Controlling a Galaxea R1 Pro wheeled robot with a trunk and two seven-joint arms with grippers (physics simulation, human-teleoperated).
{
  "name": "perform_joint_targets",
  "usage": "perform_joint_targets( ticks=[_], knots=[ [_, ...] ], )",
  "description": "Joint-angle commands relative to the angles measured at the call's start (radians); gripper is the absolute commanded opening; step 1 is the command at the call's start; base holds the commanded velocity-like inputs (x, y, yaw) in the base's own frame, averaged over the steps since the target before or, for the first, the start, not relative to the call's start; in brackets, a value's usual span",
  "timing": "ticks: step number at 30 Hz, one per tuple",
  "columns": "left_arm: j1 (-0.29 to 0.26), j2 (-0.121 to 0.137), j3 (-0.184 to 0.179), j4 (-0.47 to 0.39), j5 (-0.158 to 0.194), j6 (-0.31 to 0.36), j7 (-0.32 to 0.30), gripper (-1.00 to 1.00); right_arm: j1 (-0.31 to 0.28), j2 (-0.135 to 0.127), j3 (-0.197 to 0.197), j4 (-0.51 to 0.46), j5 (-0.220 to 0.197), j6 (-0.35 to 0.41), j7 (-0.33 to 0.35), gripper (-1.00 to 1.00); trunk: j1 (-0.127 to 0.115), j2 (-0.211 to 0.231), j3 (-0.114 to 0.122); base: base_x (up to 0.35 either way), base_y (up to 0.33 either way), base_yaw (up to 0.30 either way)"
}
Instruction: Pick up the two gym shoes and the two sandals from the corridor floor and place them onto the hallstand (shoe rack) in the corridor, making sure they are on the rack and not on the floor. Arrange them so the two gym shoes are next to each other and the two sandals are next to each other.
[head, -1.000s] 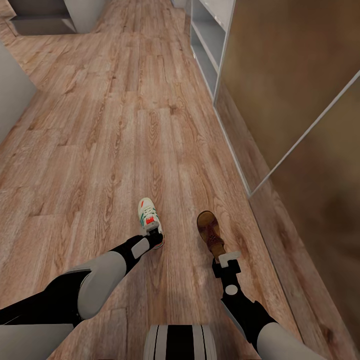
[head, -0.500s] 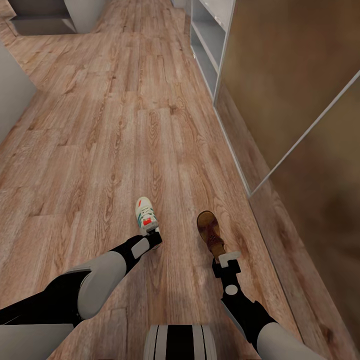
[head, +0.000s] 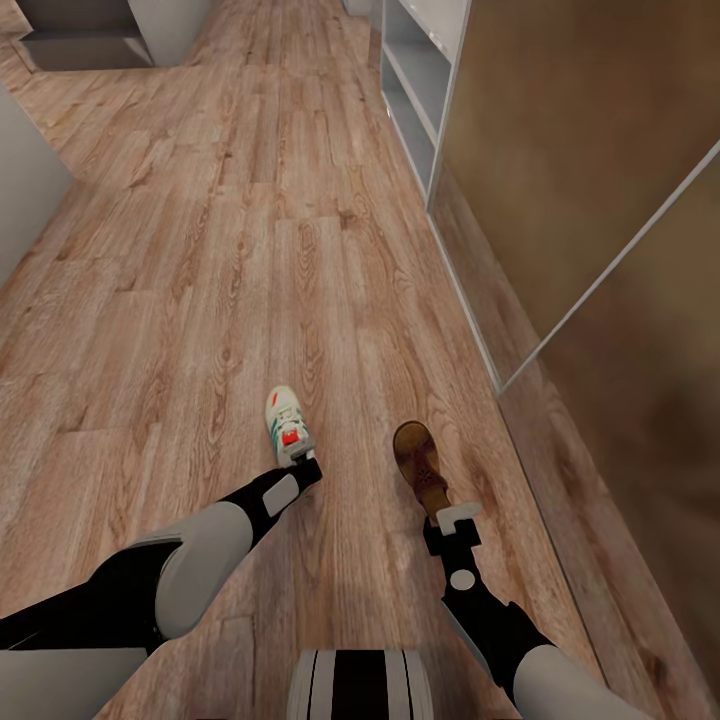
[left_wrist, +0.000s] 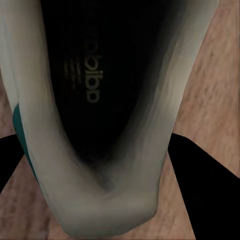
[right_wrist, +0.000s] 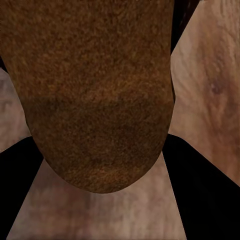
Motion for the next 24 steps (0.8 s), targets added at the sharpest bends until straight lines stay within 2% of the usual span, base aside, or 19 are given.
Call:
perform_joint_targets(
  ticks=[1,4,6,12,24],
  knots=[
    [0.0,0.0,0.002,-0.009,-0.004,0.004,0.004,-1.0,-0.001,0.0,0.005,0.001,0.002,-0.006,-0.007,-1.0,0.0,0.0,-0.001,0.0,0.0,0.0],
    [0.0,0.0,-0.004,-0.053,-0.013,0.007,0.006,-1.0,-0.001,0.0,0.005,-0.001,0.002,-0.016,-0.008,-1.0,0.0,0.0,-0.001,0.0,0.0,0.0],
    [-0.012,0.0,-0.014,-0.063,-0.016,0.001,0.009,-1.0,-0.007,0.012,0.005,-0.002,0.005,-0.022,-0.006,-1.0,0.0,0.0,0.0,0.0,0.0,0.0],
    [-0.046,0.0,-0.014,-0.063,-0.016,0.001,0.009,-1.0,-0.007,0.015,0.005,-0.002,0.005,-0.022,-0.006,-1.0,0.0,0.0,0.0,0.0,0.0,0.0],
    [-0.046,0.0,-0.014,-0.063,-0.016,0.001,0.009,-1.0,-0.007,0.015,0.005,-0.002,0.005,-0.022,-0.006,-1.0,0.0,0.0,0.0,0.0,0.0,0.0]
  ],
)
